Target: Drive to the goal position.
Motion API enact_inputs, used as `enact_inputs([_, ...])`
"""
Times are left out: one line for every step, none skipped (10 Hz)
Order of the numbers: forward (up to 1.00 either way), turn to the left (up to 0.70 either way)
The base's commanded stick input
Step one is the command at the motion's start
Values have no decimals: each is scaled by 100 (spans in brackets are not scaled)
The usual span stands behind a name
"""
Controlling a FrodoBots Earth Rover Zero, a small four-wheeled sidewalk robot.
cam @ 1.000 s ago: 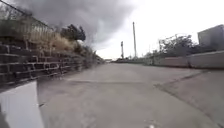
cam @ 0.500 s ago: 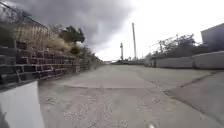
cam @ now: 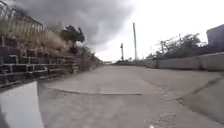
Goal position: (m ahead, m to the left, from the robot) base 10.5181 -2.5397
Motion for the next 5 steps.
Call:
enact_inputs([85, 0])
enact_inputs([85, 0])
enact_inputs([85, 0])
enact_inputs([85, 0])
enact_inputs([85, 0])
